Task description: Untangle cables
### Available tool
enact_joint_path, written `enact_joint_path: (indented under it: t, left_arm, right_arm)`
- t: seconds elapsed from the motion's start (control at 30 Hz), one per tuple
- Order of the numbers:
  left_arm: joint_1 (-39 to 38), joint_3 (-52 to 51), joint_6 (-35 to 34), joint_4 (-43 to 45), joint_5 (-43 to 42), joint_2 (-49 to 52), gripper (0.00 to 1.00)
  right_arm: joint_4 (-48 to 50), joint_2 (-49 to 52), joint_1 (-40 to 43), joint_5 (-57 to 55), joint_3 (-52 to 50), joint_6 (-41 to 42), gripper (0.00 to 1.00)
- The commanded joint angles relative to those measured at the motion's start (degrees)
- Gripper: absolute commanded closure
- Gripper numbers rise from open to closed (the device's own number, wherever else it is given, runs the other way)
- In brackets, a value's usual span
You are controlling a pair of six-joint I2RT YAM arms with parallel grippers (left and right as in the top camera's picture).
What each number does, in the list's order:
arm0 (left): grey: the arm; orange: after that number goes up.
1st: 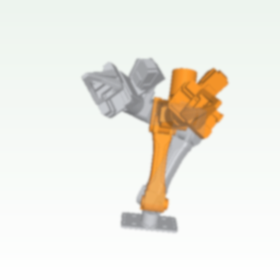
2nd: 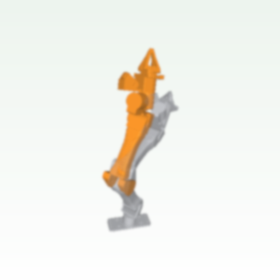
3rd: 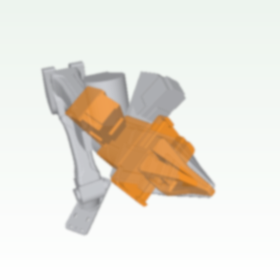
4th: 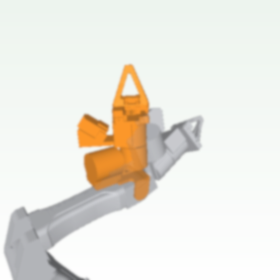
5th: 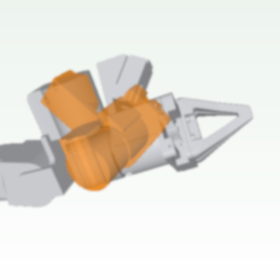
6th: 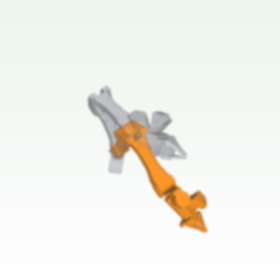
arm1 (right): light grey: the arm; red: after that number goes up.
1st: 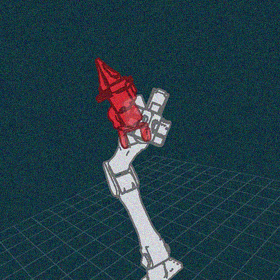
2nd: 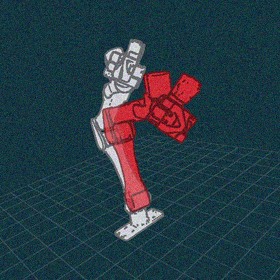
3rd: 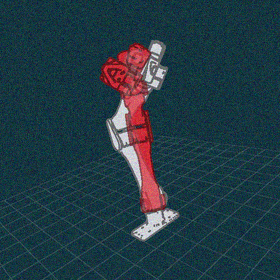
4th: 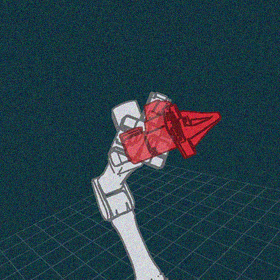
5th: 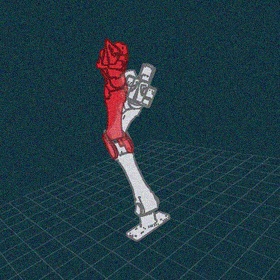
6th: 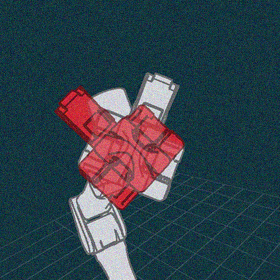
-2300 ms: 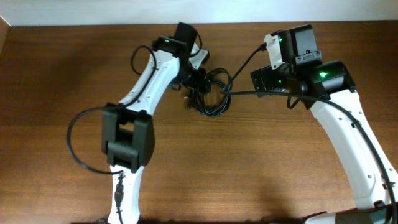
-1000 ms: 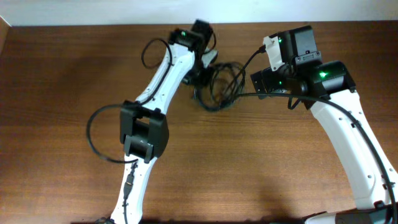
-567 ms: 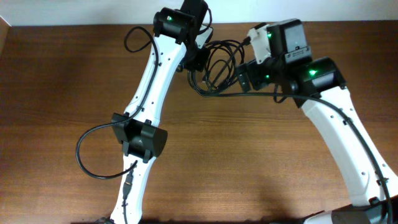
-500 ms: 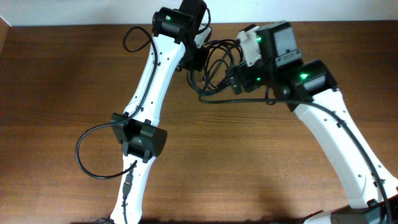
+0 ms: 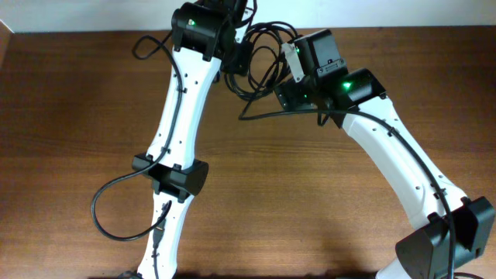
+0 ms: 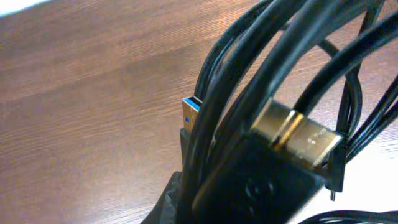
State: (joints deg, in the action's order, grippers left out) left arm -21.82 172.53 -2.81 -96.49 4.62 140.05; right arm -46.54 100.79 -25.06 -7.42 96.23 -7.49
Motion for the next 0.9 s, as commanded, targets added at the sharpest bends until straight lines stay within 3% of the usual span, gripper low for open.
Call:
enact_joint_path:
  t: [0.0, 0.07, 0.17, 0.2, 0.3, 0.4, 0.57, 0.73, 0.87]
  left_arm:
    - [0.28, 1.38, -1.07, 0.37, 1.27, -1.20, 1.00]
    - [0.59, 1.38, -1.53, 0.44, 1.27, -1.20, 1.00]
    - [1.16, 1.38, -1.51, 0.61, 1.22, -1.20, 1.00]
    - [1.38, 1.38, -1.46, 0.63, 1.25, -1.20, 1.00]
    - [1.55, 1.38, -1.49, 1.18, 2.19, -1.20, 1.00]
    - [2.82, 1.40, -1.53, 1.49, 5.92, -2.01, 1.00]
    - [11.89, 1.40, -4.02, 0.13, 5.05, -7.91, 1.00]
    - [11.72, 1.38, -4.02, 0.48, 0.55, -9.05, 1.00]
    - [11.10, 1.38, -4.00, 0.39, 0.55, -9.05, 1.00]
  right_arm:
    - [3.34, -0.46, 0.04, -3.82, 1.88, 0.42, 0.03]
    - [3.74, -0.46, 0.68, -3.76, 5.73, 3.26, 0.02]
    - [8.02, -0.52, 1.09, -2.23, 9.01, 17.18, 0.01]
    - [8.50, -0.76, 1.09, 4.66, 11.19, 19.17, 0.00]
    - [9.18, -0.79, 1.25, 17.84, 12.48, 18.34, 0.01]
    - [9.16, -0.79, 1.25, 17.77, 12.48, 18.29, 0.01]
    - [10.45, -0.79, 1.46, 18.12, 12.48, 18.27, 0.01]
    - [10.97, 0.02, -2.45, 24.76, 12.48, 15.63, 0.01]
    - [8.94, 0.04, -4.37, 23.15, 12.41, 15.23, 0.02]
